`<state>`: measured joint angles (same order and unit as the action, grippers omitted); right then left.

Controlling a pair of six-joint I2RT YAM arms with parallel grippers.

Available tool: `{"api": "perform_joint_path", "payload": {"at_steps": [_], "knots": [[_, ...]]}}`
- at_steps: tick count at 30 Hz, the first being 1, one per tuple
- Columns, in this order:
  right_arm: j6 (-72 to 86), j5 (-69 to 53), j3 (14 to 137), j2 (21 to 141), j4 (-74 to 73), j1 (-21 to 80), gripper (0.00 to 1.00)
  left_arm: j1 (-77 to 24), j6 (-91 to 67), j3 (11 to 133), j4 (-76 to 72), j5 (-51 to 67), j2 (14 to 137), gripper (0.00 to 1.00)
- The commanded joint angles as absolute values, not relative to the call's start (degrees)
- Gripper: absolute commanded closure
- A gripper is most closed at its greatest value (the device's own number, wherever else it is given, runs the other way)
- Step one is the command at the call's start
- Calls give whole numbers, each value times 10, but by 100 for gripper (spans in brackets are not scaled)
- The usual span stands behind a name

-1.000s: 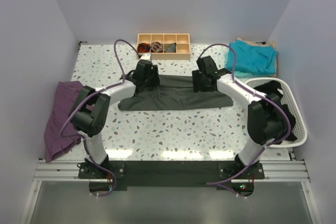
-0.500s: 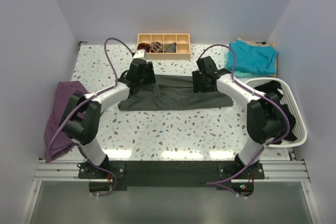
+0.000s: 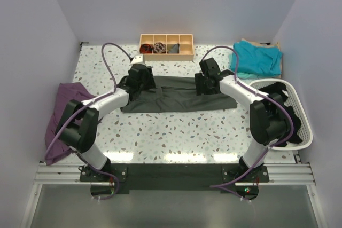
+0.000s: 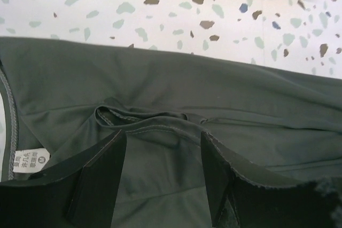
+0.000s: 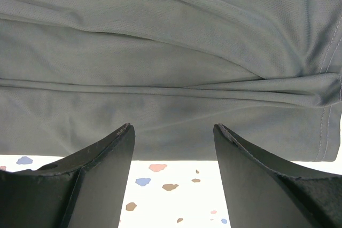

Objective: Fold and stack the t-shirts
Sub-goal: Fold the other side of the tshirt into a rectangle

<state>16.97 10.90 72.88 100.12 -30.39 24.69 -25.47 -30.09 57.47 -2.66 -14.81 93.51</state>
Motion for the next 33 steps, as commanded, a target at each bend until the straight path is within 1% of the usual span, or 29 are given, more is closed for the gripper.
{"api": "perform_joint_path", "payload": {"at_steps": [1,7,33], "knots": [[170,109,728,1000,-294,246,35,-250,-320,570,-29,-151,950,37],[168,108,730,1003,-295,246,35,-250,-320,571,-44,-142,981,37],[159,123,738,1034,-298,238,35,-246,-294,689,-60,-103,1113,37]]}}
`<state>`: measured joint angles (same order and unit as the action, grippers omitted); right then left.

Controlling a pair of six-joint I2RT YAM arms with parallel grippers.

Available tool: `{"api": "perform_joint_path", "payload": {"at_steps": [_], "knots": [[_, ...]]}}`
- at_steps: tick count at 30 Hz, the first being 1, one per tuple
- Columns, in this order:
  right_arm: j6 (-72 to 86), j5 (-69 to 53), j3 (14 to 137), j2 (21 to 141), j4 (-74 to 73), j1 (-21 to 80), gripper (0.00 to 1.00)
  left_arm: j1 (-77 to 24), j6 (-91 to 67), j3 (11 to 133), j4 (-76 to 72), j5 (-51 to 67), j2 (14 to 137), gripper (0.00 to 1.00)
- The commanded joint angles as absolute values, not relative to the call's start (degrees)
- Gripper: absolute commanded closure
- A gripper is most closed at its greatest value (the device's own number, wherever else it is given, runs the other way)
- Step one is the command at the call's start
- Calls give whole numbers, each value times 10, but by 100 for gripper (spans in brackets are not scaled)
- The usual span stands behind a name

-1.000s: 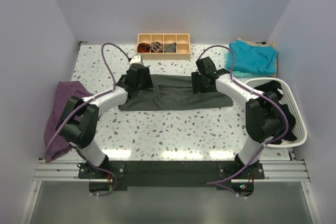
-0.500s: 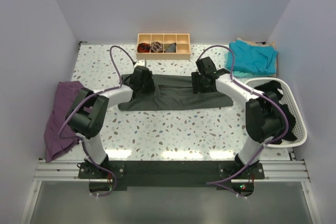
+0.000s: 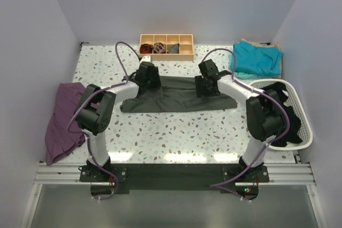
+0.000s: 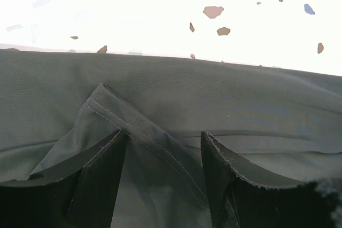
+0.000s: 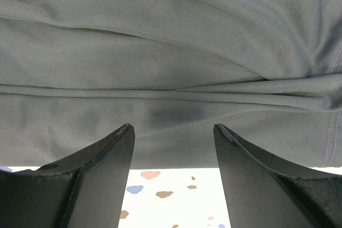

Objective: Fold and stack the t-shirts
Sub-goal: Fold the other side of the tshirt into a rectangle, then rotate the tshirt 90 degrees

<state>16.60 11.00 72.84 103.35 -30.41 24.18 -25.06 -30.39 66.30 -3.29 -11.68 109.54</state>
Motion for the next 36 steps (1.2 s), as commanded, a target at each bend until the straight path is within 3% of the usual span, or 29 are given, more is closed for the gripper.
{"api": "perform_joint_path", "payload": {"at_steps": [1,13,24,36], "knots": [[158,126,738,1033,-299,237,35,-246,-295,693,-60,-99,1123,37],[132,161,771,1029,-290,218,34,-243,-287,698,-52,-106,1093,37],[149,127,848,1156,-275,177,35,-244,-320,629,-26,-88,1015,36],[192,86,767,1152,-310,172,36,-243,-345,583,-57,-58,1058,36]]}}
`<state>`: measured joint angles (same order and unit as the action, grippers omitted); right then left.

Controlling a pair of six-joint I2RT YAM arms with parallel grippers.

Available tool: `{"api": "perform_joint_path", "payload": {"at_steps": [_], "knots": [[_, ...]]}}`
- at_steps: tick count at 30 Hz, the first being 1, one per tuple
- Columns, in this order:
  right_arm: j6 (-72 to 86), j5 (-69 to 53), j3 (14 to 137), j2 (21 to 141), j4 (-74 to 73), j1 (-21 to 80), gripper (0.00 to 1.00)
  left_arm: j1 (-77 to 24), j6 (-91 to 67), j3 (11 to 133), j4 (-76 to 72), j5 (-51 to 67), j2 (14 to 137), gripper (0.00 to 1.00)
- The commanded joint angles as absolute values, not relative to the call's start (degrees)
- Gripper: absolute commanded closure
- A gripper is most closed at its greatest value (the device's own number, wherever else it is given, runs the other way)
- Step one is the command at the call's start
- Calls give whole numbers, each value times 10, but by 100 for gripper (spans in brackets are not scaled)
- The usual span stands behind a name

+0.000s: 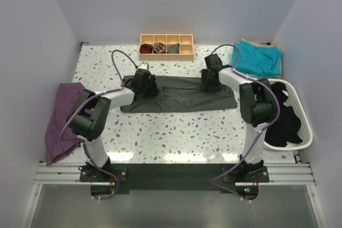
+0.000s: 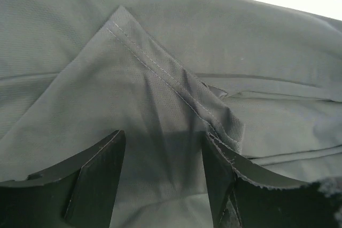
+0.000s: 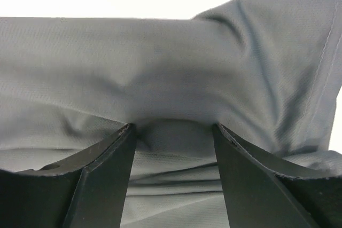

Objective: Fold and stack the t-shirts
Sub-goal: Rotate the tshirt 90 degrees

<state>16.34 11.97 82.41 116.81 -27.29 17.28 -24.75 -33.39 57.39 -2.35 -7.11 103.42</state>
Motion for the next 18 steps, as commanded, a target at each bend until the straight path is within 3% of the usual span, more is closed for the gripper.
{"api": "perform_joint_path", "payload": {"at_steps": [1,11,18], "knots": [[199,81,751,1144,-308,173,37,-241,-344,584,-59,-57,1065,36],[239,1,536,996,-289,210,39,-236,-260,706,-15,13,1191,37],[257,-26,481,939,-325,361,39,-237,-217,838,43,137,1273,39]]}}
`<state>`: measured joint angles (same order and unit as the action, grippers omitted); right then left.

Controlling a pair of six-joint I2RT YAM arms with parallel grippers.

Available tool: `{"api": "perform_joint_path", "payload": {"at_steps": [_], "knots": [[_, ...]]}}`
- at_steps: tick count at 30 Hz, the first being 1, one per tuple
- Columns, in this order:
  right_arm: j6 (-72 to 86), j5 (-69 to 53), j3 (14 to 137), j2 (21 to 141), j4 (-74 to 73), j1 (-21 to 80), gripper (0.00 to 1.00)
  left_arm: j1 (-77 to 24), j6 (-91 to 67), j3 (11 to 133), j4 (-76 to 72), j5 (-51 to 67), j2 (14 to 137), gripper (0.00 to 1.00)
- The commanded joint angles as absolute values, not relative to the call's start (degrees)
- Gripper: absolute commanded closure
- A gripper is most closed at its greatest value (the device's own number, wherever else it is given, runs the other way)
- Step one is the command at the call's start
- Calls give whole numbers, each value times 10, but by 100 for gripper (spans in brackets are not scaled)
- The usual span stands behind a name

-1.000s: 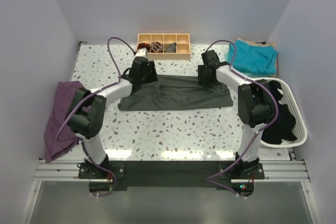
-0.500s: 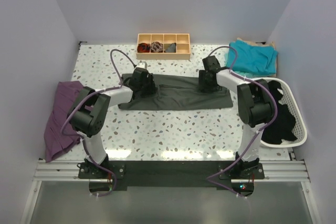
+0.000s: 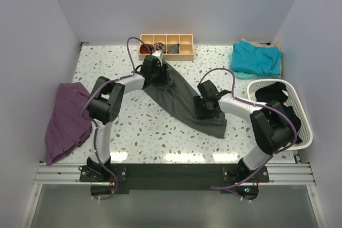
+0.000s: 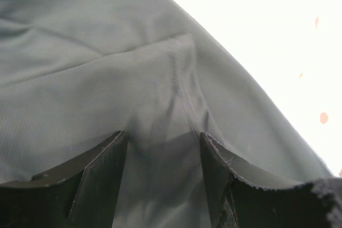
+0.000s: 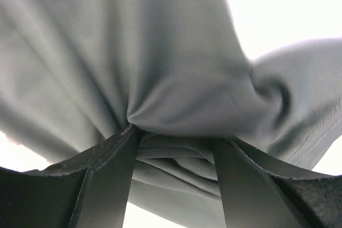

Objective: Fold and stack the t-shirts
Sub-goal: Rotate the tshirt 90 degrees

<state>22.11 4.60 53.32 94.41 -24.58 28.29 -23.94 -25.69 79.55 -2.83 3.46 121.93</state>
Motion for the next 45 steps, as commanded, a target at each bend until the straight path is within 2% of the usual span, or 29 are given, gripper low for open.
{"api": "perform_joint_path", "payload": {"at_steps": [1,7,13,17,21,24,25,26,30,34,36,37,40,45], "knots": [[260,-34,475,932,-324,374,39,-240,-208,851,47,154,1280,39],[273,-78,468,911,-344,494,39,-264,-164,949,110,243,1343,38],[272,-120,526,944,-338,604,37,-286,-148,1069,171,351,1425,37],[278,-72,569,944,-349,636,37,-295,-135,1136,192,371,1443,37],[254,3,620,907,-410,636,34,-296,-120,1142,185,386,1420,35],[245,142,666,869,-473,635,28,-295,-120,1132,171,375,1385,32],[242,172,684,863,-487,633,27,-295,-120,1126,171,368,1367,26],[241,228,689,859,-499,626,26,-294,-121,1118,171,362,1357,26],[250,302,677,827,-505,578,25,-293,-148,1013,138,307,1281,25],[247,290,625,792,-438,464,24,-289,-203,812,26,248,1163,25],[239,267,622,793,-383,421,24,-290,-231,752,-21,239,1131,24],[236,252,627,805,-364,384,24,-290,-237,704,-54,233,1107,24],[219,222,674,852,-309,335,24,-290,-251,661,-90,218,1088,24],[196,206,813,1027,-296,299,25,-290,-230,714,-67,212,1114,24]]}}
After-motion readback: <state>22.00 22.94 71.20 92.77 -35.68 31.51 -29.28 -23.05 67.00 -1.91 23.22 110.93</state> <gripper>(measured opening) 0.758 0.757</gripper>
